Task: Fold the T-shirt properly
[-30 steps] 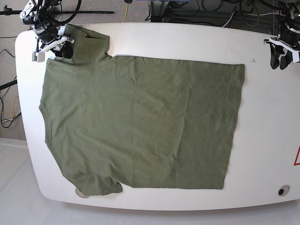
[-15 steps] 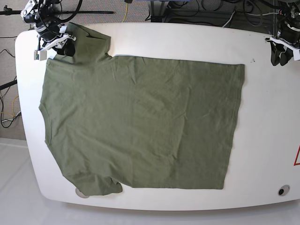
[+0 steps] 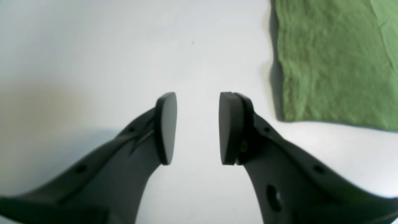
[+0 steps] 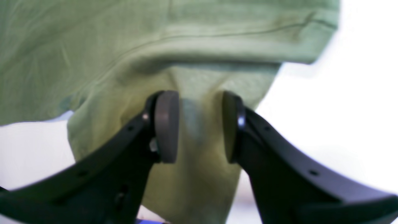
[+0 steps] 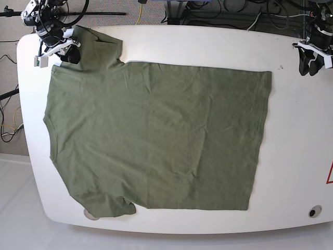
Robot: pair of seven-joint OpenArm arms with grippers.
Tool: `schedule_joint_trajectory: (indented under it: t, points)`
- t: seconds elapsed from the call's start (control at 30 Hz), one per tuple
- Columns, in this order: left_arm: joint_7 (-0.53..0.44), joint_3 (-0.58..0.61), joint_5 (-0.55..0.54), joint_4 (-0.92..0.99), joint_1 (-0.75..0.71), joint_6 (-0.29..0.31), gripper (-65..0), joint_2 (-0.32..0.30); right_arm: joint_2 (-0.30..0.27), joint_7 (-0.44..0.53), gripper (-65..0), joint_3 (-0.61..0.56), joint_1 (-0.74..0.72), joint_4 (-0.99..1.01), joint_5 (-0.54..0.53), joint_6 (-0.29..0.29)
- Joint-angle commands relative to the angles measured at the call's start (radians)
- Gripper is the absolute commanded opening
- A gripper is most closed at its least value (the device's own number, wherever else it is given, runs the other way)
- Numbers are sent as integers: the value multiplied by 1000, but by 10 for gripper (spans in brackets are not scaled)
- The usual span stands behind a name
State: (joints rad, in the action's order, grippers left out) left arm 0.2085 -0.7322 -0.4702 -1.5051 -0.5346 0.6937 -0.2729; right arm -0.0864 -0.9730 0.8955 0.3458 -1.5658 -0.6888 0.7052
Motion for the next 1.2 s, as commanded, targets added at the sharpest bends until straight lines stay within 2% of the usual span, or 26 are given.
schedule_joint_trajectory:
  t: [0.0,0.23,0.57,0.9,1.17]
  points:
    - [-30,-10,-20,-21,-8,4,-440,-20,-13,1,-422,27,-22,27,11,-7]
    - [-29,-9,-23,-28,-8,4,-440,-21,-12,3,-421,31,-29,44,21,-7]
    - [21,-5,-25,-25,-8,4,-419,-12,-4,3,-422,9,-6,37,16,-7]
    - [7,-10,-19,-14,-9,4,-425,-10,5,12,-541,-39,-7,53,15,-7]
    - [0,-9,-21,-15,-14,4,-427,-12,2,30,-474,-47,-6,48,40,-7]
